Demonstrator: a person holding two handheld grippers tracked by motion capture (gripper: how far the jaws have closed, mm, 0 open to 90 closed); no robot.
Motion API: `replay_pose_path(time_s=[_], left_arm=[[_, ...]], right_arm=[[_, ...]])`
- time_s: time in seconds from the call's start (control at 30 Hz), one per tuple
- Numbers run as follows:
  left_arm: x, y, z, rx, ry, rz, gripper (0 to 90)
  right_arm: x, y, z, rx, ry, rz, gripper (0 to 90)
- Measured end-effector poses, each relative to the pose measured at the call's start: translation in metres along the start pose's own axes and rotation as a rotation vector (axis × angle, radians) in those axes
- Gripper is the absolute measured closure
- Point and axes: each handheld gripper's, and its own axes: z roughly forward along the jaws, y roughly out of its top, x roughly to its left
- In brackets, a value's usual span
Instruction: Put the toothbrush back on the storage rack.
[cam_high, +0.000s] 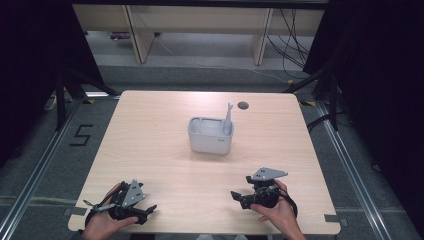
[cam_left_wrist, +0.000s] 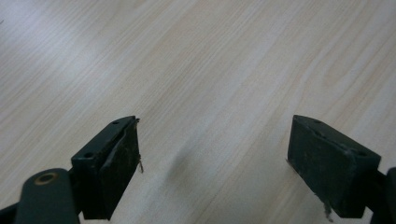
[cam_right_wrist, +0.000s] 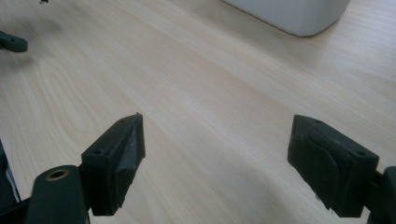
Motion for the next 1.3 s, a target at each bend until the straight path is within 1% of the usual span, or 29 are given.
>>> replay_pose_path(time_s=[0.03, 0.07, 0.1, 0.13, 0.2, 0.23, 0.27, 0.3, 0.33, 0.37, 0.4, 0.43, 0.47, 0.53, 0.63, 0.67, 0.7, 0.77, 0.83, 0.87, 0.93, 0.97, 1.0, 1.03, 1.13, 1.17, 1.2, 1.23, 1.3], left_arm=[[0.0, 0.0, 0.0, -0.001, 0.0, 0.0, 16.4], [0.0, 0.0, 0.0, -0.001, -0.001, -0.001, 16.4], [0.0, 0.0, 0.0, 0.0, 0.0, 0.0, 16.4], [0.0, 0.0, 0.0, 0.001, 0.0, 0.0, 16.4], [0.0, 0.0, 0.0, 0.0, 0.0, 0.0, 16.4], [0.0, 0.0, 0.0, 0.0, 0.0, 0.0, 16.4], [0.0, 0.0, 0.0, 0.001, 0.0, 0.001, 16.4], [0.0, 0.0, 0.0, 0.003, 0.0, 0.003, 16.4], [0.0, 0.0, 0.0, 0.002, -0.001, 0.001, 16.4], [0.0, 0.0, 0.0, 0.002, -0.001, 0.001, 16.4], [0.0, 0.0, 0.0, 0.001, 0.0, -0.001, 16.4], [0.0, 0.0, 0.0, 0.002, 0.002, 0.001, 16.4], [0.0, 0.0, 0.0, 0.003, 0.003, 0.002, 16.4], [0.0, 0.0, 0.0, 0.003, 0.0, 0.002, 16.4], [0.0, 0.0, 0.0, 0.002, 0.001, 0.001, 16.4], [0.0, 0.0, 0.0, 0.003, 0.003, 0.001, 16.4], [0.0, 0.0, 0.0, 0.003, 0.003, 0.001, 16.3], [0.0, 0.0, 0.0, 0.003, 0.003, 0.001, 16.4], [0.0, 0.0, 0.0, 0.004, 0.003, 0.002, 16.4], [0.0, 0.0, -0.001, 0.014, 0.003, 0.004, 16.4], [0.0, 0.0, -0.001, 0.019, 0.003, 0.006, 16.4], [0.0, 0.0, -0.001, 0.018, 0.002, 0.006, 16.4], [0.0, 0.0, -0.001, 0.018, 0.001, 0.005, 16.4], [0.0, 0.0, -0.001, 0.018, 0.001, 0.005, 16.4], [0.0, -0.001, 0.0, 0.006, 0.002, 0.001, 16.4], [0.0, 0.0, -0.001, 0.012, 0.004, 0.003, 16.4], [0.0, 0.0, -0.001, 0.016, 0.002, 0.005, 16.4], [0.0, -0.001, 0.0, 0.005, 0.006, 0.003, 16.4], [0.0, -0.001, -0.001, 0.002, 0.0, 0.0, 16.4]], right_arm=[[-0.001, 0.0, -0.001, 0.006, -0.006, -0.028, 19.6], [0.0, -0.002, 0.0, -0.005, 0.001, -0.033, 19.6], [-0.001, -0.003, -0.001, 0.004, -0.001, -0.052, 19.5], [0.002, -0.004, -0.001, 0.012, -0.002, -0.028, 19.4], [0.002, -0.006, -0.001, 0.024, -0.003, -0.066, 18.9], [0.004, -0.008, -0.002, 0.03, -0.015, -0.059, 18.4], [0.004, -0.008, -0.001, 0.028, -0.008, -0.074, 18.3], [0.006, -0.009, -0.003, 0.035, -0.02, -0.063, 18.4], [0.006, -0.01, -0.003, 0.031, -0.011, -0.081, 18.4], [0.008, -0.01, -0.004, 0.039, -0.011, -0.055, 18.4], [0.008, -0.011, -0.005, 0.036, -0.02, -0.057, 18.3], [0.008, -0.012, -0.005, 0.032, -0.014, -0.063, 18.3], [0.01, -0.012, -0.006, 0.039, -0.012, -0.046, 18.2], [0.008, -0.013, -0.006, 0.038, -0.012, -0.065, 17.8], [0.008, -0.015, -0.007, 0.036, -0.016, -0.067, 17.6], [0.008, -0.016, -0.008, 0.043, -0.012, -0.066, 17.6], [0.008, -0.016, -0.008, 0.038, -0.006, -0.068, 17.6], [0.008, -0.018, -0.009, 0.049, -0.016, -0.055, 17.4], [0.008, -0.019, -0.009, 0.049, -0.007, -0.065, 17.3], [0.009, -0.019, -0.009, 0.048, -0.007, -0.064, 17.2], [0.01, -0.02, -0.009, 0.052, -0.009, -0.066, 17.1], [0.01, -0.021, -0.009, 0.058, 0.001, -0.067, 17.1], [0.012, -0.021, -0.009, 0.066, -0.005, -0.05, 17.1], [0.01, -0.021, -0.009, 0.056, -0.002, -0.071, 17.1], [0.012, -0.022, -0.009, 0.06, -0.012, -0.067, 17.1], [0.012, -0.022, -0.009, 0.066, -0.006, -0.067, 17.1], [0.011, -0.022, -0.008, 0.059, -0.006, -0.079, 17.1], [0.011, -0.022, -0.008, 0.059, -0.007, -0.077, 17.0], [0.01, -0.022, -0.007, 0.059, 0.004, -0.086, 17.0]])
